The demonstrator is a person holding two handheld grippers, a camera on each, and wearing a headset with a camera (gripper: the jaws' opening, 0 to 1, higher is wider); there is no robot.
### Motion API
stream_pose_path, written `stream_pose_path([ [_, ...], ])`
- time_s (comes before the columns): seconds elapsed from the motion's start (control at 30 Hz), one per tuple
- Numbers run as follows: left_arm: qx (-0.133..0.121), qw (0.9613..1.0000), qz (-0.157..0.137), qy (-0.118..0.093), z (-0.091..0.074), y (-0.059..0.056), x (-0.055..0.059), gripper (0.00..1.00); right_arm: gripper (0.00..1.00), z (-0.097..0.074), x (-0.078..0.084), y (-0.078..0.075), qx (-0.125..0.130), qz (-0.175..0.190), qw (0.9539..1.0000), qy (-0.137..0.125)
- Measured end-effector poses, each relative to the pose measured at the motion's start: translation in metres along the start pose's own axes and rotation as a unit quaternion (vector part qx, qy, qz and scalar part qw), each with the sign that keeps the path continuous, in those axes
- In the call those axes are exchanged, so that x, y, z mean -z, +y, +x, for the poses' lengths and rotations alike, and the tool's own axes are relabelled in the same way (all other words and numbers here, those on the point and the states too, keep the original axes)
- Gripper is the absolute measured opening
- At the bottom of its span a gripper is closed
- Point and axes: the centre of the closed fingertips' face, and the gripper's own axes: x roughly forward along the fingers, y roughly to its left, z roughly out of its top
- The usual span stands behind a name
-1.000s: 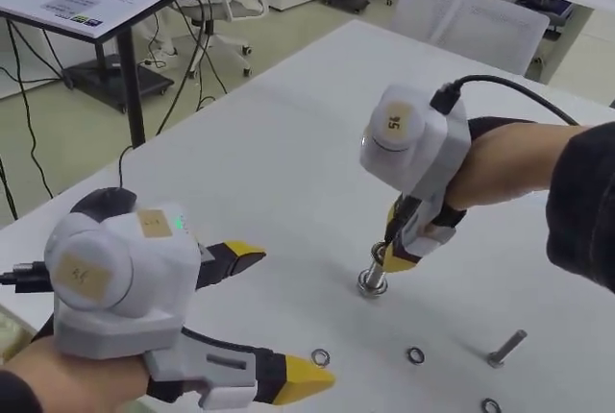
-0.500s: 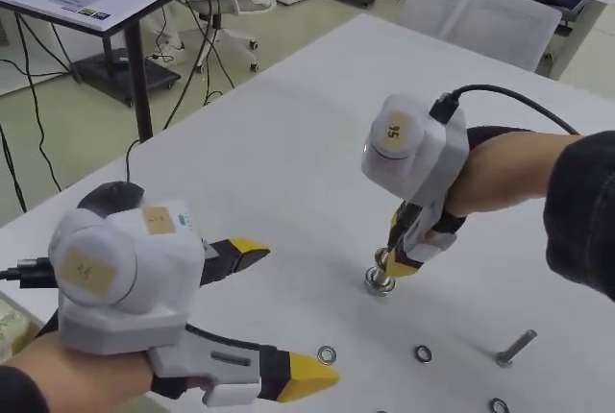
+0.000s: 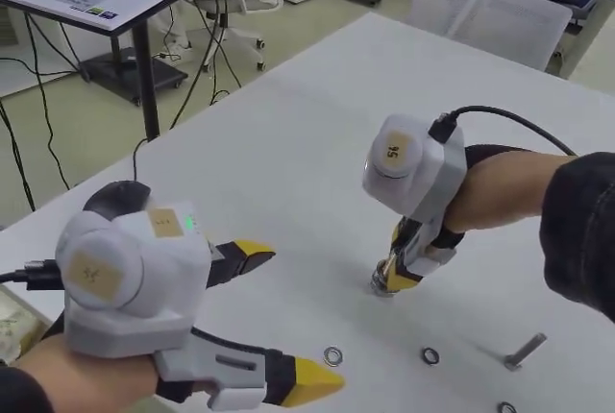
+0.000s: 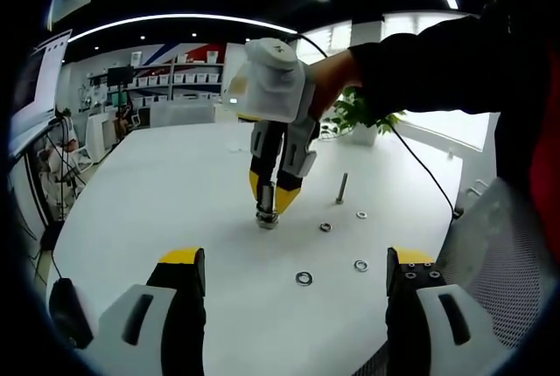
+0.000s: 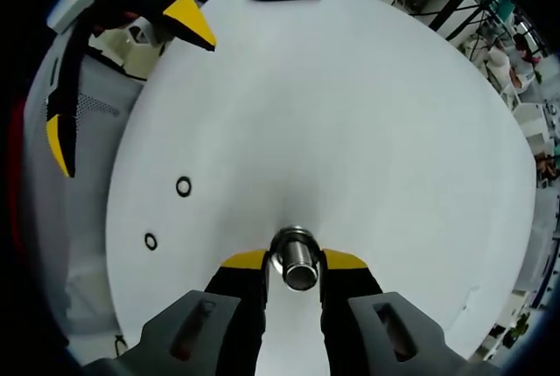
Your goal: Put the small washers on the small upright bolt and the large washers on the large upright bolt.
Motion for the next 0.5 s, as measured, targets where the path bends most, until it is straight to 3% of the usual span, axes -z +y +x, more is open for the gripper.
stream_pose_path([
  [0.5,-0.001,1.0000,-0.003,0.003,-0.0025,0.0017,0.0036,0.85,0.23,0.0085,0.0006,0.0008,0.001,-0.003,1.0000,0.001],
])
